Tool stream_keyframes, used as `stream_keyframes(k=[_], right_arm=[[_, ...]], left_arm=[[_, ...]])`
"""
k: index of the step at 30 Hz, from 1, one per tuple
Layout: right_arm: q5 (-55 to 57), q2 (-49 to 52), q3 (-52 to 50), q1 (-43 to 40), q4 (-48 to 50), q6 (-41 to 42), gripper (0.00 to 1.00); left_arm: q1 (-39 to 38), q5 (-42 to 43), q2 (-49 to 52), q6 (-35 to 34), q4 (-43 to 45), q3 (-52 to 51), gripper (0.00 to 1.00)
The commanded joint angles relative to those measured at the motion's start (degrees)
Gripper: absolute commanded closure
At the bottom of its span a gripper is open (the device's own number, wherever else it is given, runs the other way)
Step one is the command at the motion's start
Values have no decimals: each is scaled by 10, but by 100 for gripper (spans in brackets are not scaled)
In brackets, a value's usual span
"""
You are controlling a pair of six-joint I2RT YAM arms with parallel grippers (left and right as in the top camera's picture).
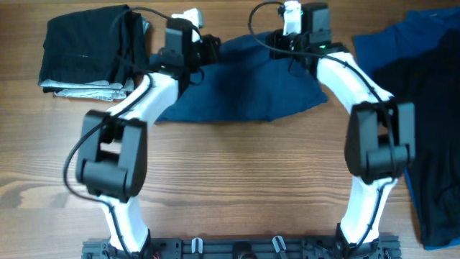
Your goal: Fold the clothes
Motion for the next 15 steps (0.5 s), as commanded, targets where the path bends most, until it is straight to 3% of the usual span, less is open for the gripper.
stream_keyframes(k=[1, 6, 10, 15], right_arm=[[20, 57, -3, -3, 53, 0, 96], [32, 109, -3, -3, 127, 2, 96], [85, 149, -3, -3, 177, 5, 96], [90, 159, -3, -3, 209, 5, 95]], left_arm=[[-5, -13, 49, 0, 45, -2, 82], [-6, -64, 92, 4, 70, -2, 85], [-2, -146, 100, 8, 96, -2, 96], [20, -152, 98, 7, 169, -1, 96]])
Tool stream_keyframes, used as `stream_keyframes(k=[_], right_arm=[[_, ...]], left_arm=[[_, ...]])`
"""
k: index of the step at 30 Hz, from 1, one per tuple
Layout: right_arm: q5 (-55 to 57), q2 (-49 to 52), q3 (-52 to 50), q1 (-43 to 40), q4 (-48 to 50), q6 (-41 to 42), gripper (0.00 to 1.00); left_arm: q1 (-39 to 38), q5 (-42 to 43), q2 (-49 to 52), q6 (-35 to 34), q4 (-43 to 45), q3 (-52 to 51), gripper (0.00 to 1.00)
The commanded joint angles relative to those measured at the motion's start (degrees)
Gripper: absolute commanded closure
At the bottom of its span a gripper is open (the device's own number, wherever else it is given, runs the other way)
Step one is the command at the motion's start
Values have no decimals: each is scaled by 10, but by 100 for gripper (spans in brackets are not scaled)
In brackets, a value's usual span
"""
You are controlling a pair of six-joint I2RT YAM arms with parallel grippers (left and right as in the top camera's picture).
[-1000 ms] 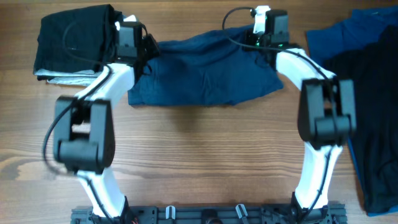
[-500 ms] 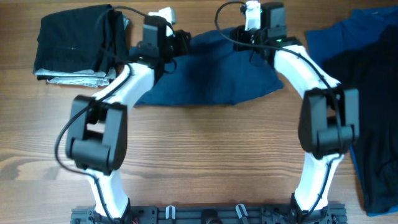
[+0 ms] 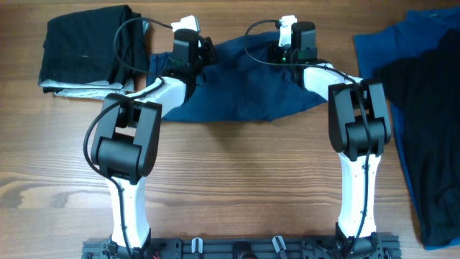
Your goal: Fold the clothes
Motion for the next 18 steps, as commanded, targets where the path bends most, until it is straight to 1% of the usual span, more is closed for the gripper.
stream_keyframes(k=[1, 3, 5, 8, 11, 13, 15, 16, 18], right_arm=[[20, 9, -1, -1, 21, 2, 94], [17, -26, 0, -1, 19, 2, 93], [-7, -70, 0, -1, -15, 3, 93], [-30, -153, 0, 0, -130, 25, 92], [-30, -210, 0, 0, -241, 28, 93], [-30, -222, 0, 0, -279, 29, 96], [-40, -219, 0, 0, -306, 28, 95], [-52, -217, 0, 0, -327, 28, 95], [-65, -216, 0, 0, -352, 28, 95]], left_arm=[[24, -8, 0, 7, 46, 3, 96], [39, 45, -35, 6, 31, 16, 96], [43, 82, -73, 2, -11, 18, 96], [43, 123, -120, 3, -114, 18, 95], [43, 193, -128, 3, -202, 18, 95], [42, 206, -124, 5, -247, 18, 96], [40, 201, -114, 20, -274, 17, 96], [38, 198, -101, 33, -275, 17, 96], [37, 199, -81, 35, -271, 17, 96]])
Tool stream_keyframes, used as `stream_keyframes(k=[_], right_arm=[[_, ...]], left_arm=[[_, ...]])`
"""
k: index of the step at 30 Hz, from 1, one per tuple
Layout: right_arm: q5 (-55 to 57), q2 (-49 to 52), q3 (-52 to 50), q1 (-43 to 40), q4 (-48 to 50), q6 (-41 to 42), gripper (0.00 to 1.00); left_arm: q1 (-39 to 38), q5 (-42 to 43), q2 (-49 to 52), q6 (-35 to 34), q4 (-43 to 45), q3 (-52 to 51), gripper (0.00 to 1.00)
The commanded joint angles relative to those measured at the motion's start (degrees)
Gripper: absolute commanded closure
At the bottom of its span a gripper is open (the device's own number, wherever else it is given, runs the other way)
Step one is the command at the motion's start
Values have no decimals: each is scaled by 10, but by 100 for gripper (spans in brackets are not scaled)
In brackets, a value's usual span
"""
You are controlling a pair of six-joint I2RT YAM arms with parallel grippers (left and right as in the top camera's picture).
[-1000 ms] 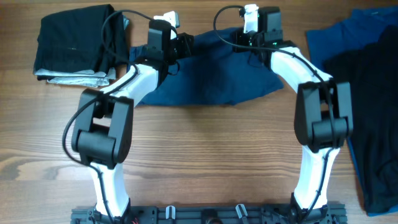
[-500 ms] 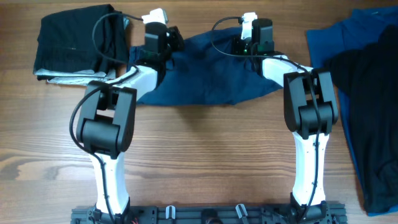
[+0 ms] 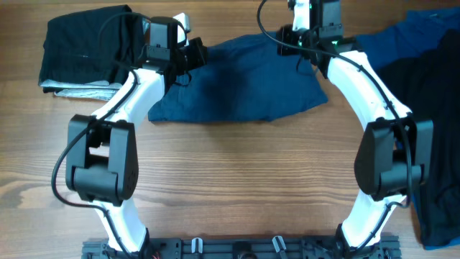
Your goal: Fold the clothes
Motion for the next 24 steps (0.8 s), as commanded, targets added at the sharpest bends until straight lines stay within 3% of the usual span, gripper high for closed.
stream_keyframes(k=[1, 5, 8, 12, 16, 20, 24], right_arm=[[-42, 17, -4, 0, -41, 9, 96], [-106, 17, -5, 0, -125, 2, 96], [-158, 17, -6, 0, -206, -57, 96], [-147, 17, -26, 1, -287, -81, 96], [-115, 17, -114, 1, -258, -60, 96], [-57, 17, -215, -3, -171, 2, 96], [-30, 17, -238, -5, -155, 38, 96]], left_arm=[[-5, 19, 52, 26, 6, 0, 96], [-5, 19, 102, 24, 51, 0, 96], [-5, 17, 120, 24, 86, 0, 95], [-5, -12, 128, 24, 118, 0, 94], [-5, -14, 128, 24, 131, 0, 94], [-5, -14, 128, 24, 131, 0, 95], [-4, -56, 128, 24, 132, 1, 96]])
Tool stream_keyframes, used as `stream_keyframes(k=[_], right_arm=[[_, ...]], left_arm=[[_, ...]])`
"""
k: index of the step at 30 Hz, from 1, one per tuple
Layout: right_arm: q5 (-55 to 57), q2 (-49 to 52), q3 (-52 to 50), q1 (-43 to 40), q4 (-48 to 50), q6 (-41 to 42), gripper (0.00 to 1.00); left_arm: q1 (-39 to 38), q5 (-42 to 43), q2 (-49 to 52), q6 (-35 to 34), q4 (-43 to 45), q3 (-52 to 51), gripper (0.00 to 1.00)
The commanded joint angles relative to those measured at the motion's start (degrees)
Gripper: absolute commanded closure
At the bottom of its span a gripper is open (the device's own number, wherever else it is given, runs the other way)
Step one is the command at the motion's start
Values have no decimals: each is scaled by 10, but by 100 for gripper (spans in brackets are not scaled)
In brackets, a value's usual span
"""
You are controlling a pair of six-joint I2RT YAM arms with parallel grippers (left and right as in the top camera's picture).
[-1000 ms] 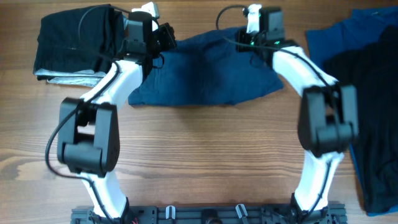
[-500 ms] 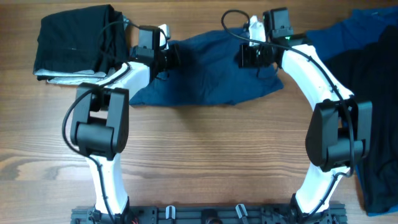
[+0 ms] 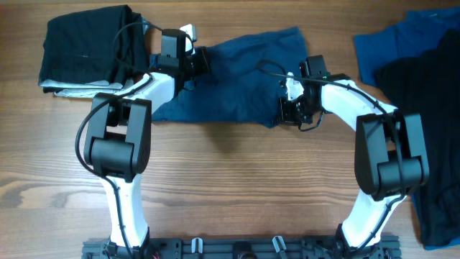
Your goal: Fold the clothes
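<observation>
A dark blue garment (image 3: 230, 79) lies spread at the far middle of the table. My left gripper (image 3: 200, 61) rests on its upper left edge; its dark fingers merge with the fabric, so their state is unclear. My right gripper (image 3: 290, 112) is low at the garment's lower right corner, and the fabric there looks bunched inward under it, as if pinched.
A folded stack of black and grey clothes (image 3: 86, 50) sits at the far left. At the right edge is a heap with a blue garment (image 3: 381, 43) and a black garment (image 3: 428, 129). Bare wooden table (image 3: 230, 180) lies in front.
My right gripper has moved from the garment's far right top edge to its lower right corner. The right flap no longer sticks out. My left gripper shifted slightly right along the upper left edge.
Both grippers were at the garment's far edge. Then both sat closer in with the cloth drawn toward the front. Then they were back at the far corners with it spread wide. Now the left stays there and the right is at the lower right corner.
</observation>
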Motion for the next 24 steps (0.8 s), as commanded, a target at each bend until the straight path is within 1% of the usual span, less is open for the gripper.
stream_keyframes(k=[1, 4, 5, 8, 10, 11, 13, 16, 22, 24], right_arm=[[55, 16, -22, -2, 3, 28, 96], [-25, 5, 1, -2, -13, -23, 96], [-33, -3, 10, -2, -21, -22, 96], [-47, -70, 61, -2, -72, -27, 96], [-43, -110, 83, -2, -70, -43, 96], [-35, -122, 87, -2, -57, -43, 96], [-6, -142, 88, -3, -1, -39, 96], [40, -132, 87, -3, 70, -35, 96], [111, -41, 87, -6, 230, -33, 96], [151, -8, 87, -6, 291, -13, 95]], left_arm=[[0, -41, 8, 11, 6, 2, 96], [1, -39, -8, 14, 6, 15, 96], [1, -39, -18, 14, 6, 19, 96], [2, -37, -82, 13, 6, 31, 96], [0, -36, -106, 13, 5, 32, 96], [0, -34, -111, 13, 4, 32, 95], [0, 0, -113, 12, -1, 32, 93], [-5, 9, -109, 9, -15, 32, 96], [-29, 7, -73, 9, -13, 32, 96], [-33, 7, -57, 9, 1, 32, 96]])
